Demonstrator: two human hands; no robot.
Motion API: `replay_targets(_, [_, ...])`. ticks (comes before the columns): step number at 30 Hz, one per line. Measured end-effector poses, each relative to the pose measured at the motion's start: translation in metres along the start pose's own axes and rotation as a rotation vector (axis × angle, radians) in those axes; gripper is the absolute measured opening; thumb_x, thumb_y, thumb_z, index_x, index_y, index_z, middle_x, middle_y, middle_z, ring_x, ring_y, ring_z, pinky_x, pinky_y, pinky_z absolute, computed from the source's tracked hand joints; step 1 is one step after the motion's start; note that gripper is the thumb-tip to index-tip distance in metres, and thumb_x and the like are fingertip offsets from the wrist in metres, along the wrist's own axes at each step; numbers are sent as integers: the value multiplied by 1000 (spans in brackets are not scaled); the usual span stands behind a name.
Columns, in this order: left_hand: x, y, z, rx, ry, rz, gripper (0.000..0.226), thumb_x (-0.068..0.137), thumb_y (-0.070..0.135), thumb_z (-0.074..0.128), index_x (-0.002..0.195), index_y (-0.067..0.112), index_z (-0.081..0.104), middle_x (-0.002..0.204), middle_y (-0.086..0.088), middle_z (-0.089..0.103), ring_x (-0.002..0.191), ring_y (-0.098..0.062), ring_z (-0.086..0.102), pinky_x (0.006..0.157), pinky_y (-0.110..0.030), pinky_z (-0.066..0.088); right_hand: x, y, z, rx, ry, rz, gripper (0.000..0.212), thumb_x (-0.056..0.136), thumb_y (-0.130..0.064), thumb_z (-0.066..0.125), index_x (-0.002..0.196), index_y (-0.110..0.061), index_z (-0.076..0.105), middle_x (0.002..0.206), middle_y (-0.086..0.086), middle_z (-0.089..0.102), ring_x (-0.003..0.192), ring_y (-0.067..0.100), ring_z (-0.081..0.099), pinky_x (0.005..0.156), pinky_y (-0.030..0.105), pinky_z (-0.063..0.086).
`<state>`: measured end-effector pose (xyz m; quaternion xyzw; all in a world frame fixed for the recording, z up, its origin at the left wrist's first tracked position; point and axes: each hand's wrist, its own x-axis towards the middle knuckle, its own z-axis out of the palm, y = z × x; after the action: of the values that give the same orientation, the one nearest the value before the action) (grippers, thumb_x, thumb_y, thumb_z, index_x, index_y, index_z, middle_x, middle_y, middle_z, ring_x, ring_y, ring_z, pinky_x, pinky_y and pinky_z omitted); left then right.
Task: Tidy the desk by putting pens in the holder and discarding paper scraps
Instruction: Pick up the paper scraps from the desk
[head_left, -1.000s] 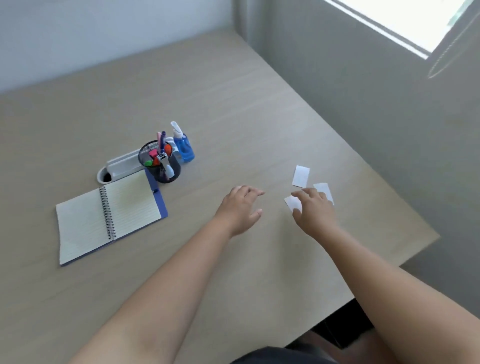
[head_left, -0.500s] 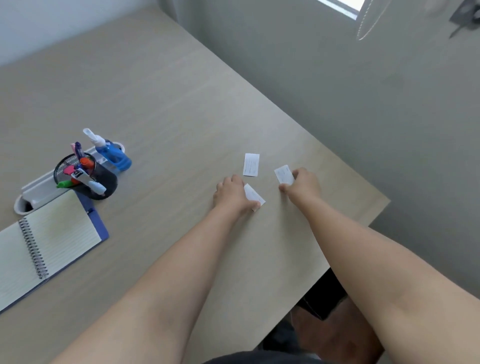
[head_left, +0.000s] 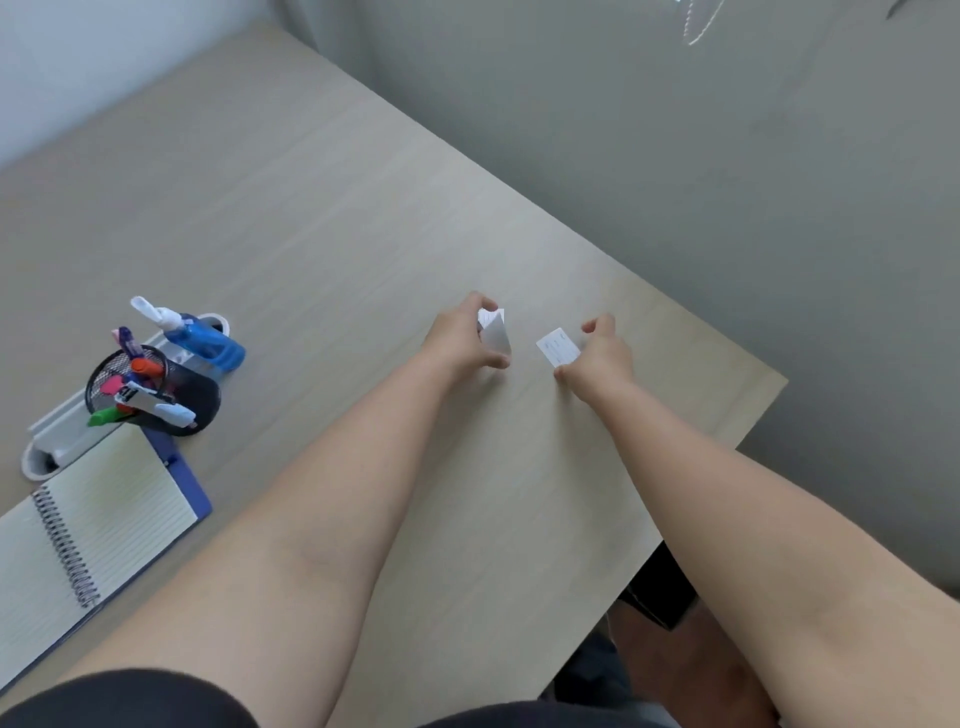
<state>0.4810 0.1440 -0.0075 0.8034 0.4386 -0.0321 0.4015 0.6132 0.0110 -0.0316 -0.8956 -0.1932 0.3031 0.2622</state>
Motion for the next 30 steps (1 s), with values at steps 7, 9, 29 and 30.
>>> replay_targets(7, [31, 4, -6, 257, -14, -105, 83, 55, 32, 88, 126, 26, 46, 131, -3, 41, 115, -27, 46, 82, -37, 46, 10, -9, -1, -176, -85, 108, 39, 77, -13, 69, 115, -11, 59, 131, 10, 37, 111, 31, 50, 88, 38, 50])
replay_targets(9, [33, 7, -6, 304, -8, -92, 81, 54, 35, 89, 123, 23, 48, 131, -2, 35, 120, -28, 38, 83, -39, 44, 8, -12, -2, -196, -103, 131, 33, 78, -14, 68, 111, -10, 62, 132, 11, 32, 107, 32, 52, 82, 34, 49])
replay_targets(29, [30, 21, 0, 135, -146, -116, 64, 52, 26, 88, 106, 18, 54, 99, -5, 60, 77, -19, 60, 57, -25, 47, -25, 44, -12, 485, -55, 62, 27, 62, -16, 86, 73, -19, 61, 70, -2, 60, 64, 15, 56, 54, 26, 39])
replay_targets(30, [23, 20, 4, 21, -173, -133, 75, 50, 30, 89, 114, 19, 52, 103, -3, 58, 82, -17, 60, 56, -25, 46, -28, 50, -17, 533, -54, 65, 28, 61, -18, 87, 74, -20, 62, 70, -2, 61, 63, 13, 56, 55, 27, 40])
